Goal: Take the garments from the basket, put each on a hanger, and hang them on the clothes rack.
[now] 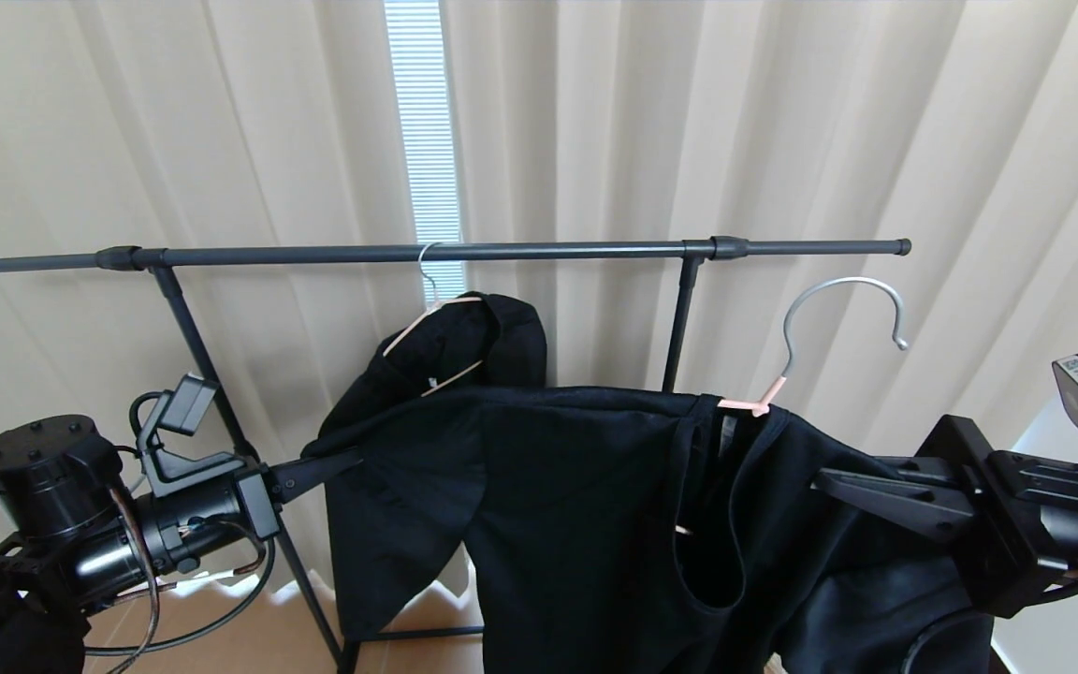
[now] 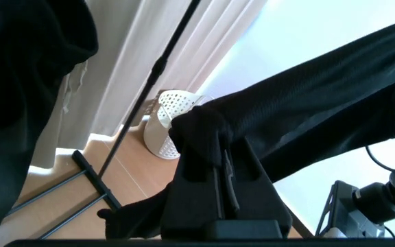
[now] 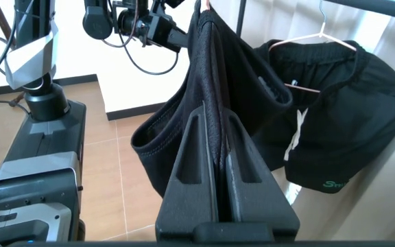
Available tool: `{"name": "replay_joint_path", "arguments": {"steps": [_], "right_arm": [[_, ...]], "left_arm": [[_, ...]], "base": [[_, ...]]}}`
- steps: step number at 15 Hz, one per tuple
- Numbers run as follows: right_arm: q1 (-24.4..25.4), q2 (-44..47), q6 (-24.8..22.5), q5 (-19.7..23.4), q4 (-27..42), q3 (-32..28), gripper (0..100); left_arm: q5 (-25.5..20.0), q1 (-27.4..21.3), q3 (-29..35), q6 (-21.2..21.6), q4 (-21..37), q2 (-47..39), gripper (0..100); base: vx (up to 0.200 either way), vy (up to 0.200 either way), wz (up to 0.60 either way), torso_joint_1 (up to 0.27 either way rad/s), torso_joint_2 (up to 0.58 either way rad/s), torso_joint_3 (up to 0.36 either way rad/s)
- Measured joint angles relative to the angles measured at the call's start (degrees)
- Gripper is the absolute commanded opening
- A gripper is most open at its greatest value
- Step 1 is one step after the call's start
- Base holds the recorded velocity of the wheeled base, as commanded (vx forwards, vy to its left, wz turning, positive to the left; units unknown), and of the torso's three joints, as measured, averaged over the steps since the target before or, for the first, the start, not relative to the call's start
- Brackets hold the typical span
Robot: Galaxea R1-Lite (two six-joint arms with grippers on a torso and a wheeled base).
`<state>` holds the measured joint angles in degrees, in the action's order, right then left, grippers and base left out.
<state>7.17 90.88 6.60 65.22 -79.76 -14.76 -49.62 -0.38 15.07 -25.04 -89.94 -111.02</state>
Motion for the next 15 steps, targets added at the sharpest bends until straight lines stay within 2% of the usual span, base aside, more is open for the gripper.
{"name": "replay_joint_path", "arguments": {"steps": [3, 6, 15], "right_arm": [[-0.8, 0.0, 0.0, 0.3, 0.0, -0.3, 0], [-2.8, 0.0, 0.5, 3.1, 0.0, -0.8, 0], [-5.2, -0.6, 1.4, 4.7, -1.4, -1.0, 0]], "left_arm": [[0.0, 0.6, 0.6, 0.0, 0.0, -0.8, 0], [0.0, 1.2, 1.1, 0.0, 0.0, -1.5, 0], [-0.1, 2.5, 1.9, 0.0, 0.0, -2.8, 0]], "base": [[0.0, 0.0, 0.0, 0.0, 0.0, 0.0], [0.0, 0.0, 0.0, 0.0, 0.0, 0.0], [0.0, 0.0, 0.0, 0.0, 0.0, 0.0]]}}
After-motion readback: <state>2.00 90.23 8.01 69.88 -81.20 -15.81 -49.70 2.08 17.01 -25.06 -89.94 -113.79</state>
